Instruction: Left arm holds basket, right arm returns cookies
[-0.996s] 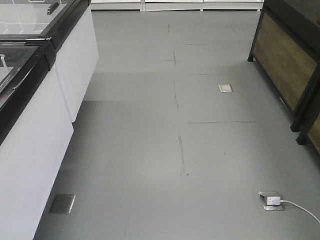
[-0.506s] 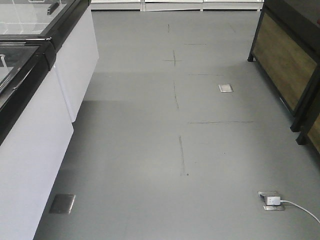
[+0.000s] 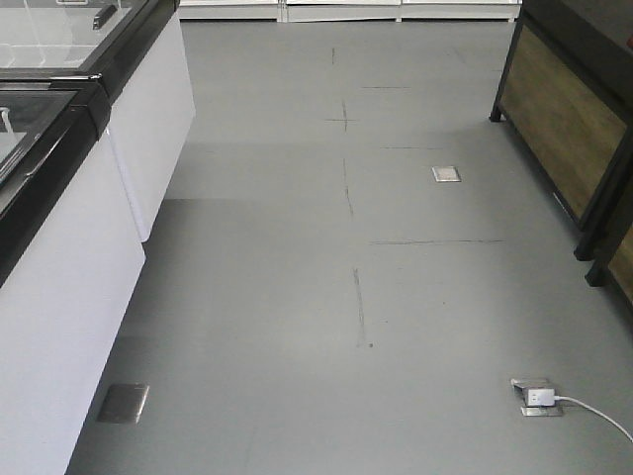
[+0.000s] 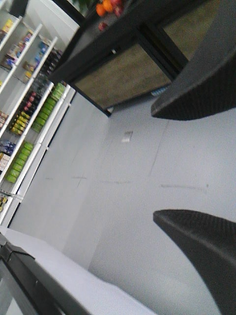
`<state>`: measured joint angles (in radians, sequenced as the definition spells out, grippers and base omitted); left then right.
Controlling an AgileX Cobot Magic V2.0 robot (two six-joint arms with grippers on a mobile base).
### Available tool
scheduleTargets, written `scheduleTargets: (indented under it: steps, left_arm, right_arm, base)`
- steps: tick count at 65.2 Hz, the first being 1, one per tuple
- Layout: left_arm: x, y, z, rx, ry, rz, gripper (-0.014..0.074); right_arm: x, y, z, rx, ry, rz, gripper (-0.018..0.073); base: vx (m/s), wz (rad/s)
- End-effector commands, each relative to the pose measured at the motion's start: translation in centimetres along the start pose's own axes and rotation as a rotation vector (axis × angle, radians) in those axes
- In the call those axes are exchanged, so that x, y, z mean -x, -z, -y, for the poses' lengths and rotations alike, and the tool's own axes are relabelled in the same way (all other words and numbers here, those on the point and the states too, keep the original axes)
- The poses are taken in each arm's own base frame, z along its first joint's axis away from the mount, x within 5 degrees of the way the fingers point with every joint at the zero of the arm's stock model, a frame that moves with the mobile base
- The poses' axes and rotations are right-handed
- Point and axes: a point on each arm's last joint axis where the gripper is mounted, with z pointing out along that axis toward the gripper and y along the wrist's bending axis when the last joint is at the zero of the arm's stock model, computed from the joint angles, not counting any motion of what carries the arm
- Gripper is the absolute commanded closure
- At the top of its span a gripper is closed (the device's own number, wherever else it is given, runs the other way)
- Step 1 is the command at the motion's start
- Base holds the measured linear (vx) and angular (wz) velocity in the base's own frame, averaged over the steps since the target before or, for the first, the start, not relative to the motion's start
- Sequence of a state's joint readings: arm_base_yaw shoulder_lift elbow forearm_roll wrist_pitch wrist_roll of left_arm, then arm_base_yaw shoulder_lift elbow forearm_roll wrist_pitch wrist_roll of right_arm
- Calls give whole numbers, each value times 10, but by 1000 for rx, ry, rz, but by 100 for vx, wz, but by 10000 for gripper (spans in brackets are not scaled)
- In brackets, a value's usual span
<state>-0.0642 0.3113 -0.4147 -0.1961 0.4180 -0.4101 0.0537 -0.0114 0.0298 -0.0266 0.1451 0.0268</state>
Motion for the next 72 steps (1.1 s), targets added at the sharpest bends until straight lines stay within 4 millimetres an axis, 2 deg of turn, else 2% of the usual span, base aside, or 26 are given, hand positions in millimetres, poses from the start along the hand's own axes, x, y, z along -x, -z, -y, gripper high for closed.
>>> scheduleTargets:
  steps: [1, 16, 27, 34, 42, 57, 72]
  left_arm:
    - [26, 4, 21, -60, 133, 30, 199]
    - [56, -5, 47, -99, 243, -20, 199]
    - [68, -21, 52, -79, 320, -36, 199]
    - [77, -34, 54, -96, 444, 13, 199]
    - [88, -43, 58, -118, 474, 69, 199]
    - [114, -33, 61, -89, 492, 165, 199]
    - [131, -27, 52, 79, 440, 182, 199]
  right_arm:
    - [8, 1, 0, 1, 13, 88, 567]
    - [8, 1, 0, 1, 13, 88, 567]
    - [8, 1, 0, 1, 13, 88, 567]
    - [8, 1, 0, 1, 13, 88, 567]
    - [8, 1, 0, 1, 13, 88, 567]
    - [8, 1, 0, 1, 13, 88, 567]
    - [8, 1, 0, 4, 13, 89, 567]
  base:
    - [0, 0]
    - [0, 0]
    - [0, 0]
    - [0, 0]
    - [0, 0]
    - [0, 0]
    - [0, 0]
